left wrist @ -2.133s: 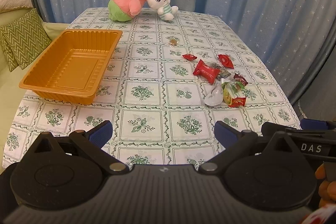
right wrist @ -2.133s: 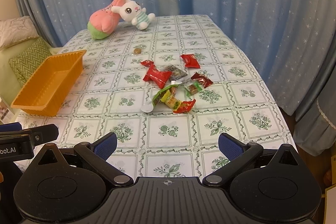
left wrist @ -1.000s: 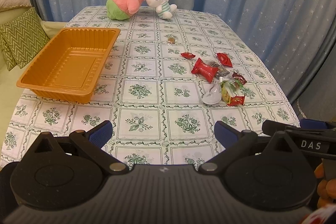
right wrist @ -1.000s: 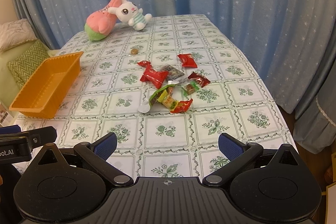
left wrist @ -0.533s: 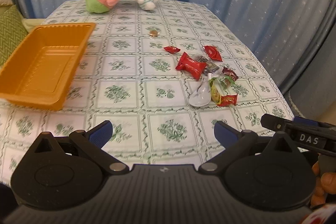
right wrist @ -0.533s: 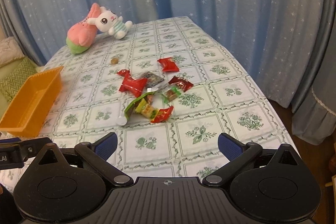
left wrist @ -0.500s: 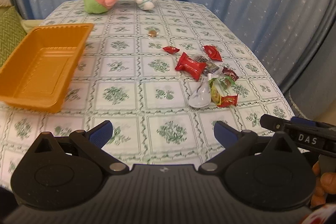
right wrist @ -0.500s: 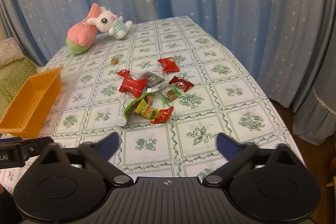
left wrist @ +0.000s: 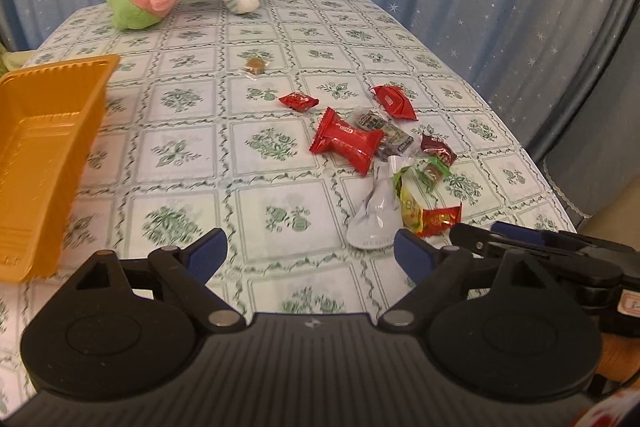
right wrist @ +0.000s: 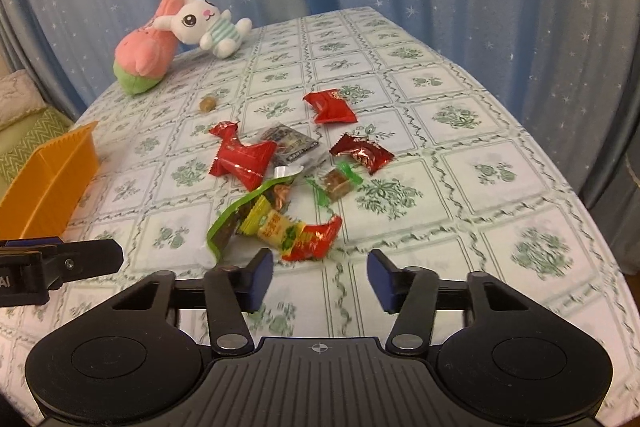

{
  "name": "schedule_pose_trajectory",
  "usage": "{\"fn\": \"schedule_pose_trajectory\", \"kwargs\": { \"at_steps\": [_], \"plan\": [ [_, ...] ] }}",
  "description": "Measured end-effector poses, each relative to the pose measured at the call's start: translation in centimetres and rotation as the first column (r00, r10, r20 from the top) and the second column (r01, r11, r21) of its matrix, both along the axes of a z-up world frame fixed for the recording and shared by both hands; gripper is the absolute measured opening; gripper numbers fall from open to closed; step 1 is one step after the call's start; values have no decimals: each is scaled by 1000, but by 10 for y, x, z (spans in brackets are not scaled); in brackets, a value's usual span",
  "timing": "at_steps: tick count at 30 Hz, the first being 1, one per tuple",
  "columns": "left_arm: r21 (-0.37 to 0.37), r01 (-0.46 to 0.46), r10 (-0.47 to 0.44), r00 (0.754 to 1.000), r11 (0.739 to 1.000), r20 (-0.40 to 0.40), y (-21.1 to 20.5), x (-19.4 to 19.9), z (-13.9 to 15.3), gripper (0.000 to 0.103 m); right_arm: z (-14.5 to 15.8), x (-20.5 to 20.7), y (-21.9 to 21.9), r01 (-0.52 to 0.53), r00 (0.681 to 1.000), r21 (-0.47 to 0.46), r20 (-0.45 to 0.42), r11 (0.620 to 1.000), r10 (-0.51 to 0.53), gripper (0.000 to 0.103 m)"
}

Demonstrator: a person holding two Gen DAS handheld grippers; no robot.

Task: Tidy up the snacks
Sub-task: 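Grasp the green-wrapped snack with the left tool while the right tool grasps a small red candy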

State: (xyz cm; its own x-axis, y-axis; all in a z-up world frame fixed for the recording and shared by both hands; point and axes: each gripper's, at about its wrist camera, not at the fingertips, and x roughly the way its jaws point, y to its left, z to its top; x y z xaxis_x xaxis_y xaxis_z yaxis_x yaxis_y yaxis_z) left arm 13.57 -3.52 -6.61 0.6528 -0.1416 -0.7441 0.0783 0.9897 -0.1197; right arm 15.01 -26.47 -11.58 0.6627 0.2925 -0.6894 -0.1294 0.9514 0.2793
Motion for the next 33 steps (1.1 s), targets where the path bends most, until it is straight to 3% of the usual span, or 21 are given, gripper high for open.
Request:
{"fn": "schedule_pose_trajectory", "kwargs": {
  "at_steps": [9,13,20,28,33],
  "plan": [
    [-22,25,-25,1000,999,-11,-5,22,-13,87,-20,28,5,-9,1000,34,-27,999,10,34],
    [-31,46,-46,999,998,-21,-9,27,-19,87,-23,29,6,-12,1000,44,-23,999,13,22],
    [-56,144,-145,989,988,-3,-23,39,-24,84,-17,20,-3,42,999,-5,14,999,-41,21],
    [33,321,-320,947,946,-36,-46,67,-39,64,-18,19,-9,62,998,-3,9,998,-62,21],
    [110,442,-433,896,890,-97,-54,76,-48,59,-20,20,-10,67,998,1,4,998,-67,21]
  ]
}}
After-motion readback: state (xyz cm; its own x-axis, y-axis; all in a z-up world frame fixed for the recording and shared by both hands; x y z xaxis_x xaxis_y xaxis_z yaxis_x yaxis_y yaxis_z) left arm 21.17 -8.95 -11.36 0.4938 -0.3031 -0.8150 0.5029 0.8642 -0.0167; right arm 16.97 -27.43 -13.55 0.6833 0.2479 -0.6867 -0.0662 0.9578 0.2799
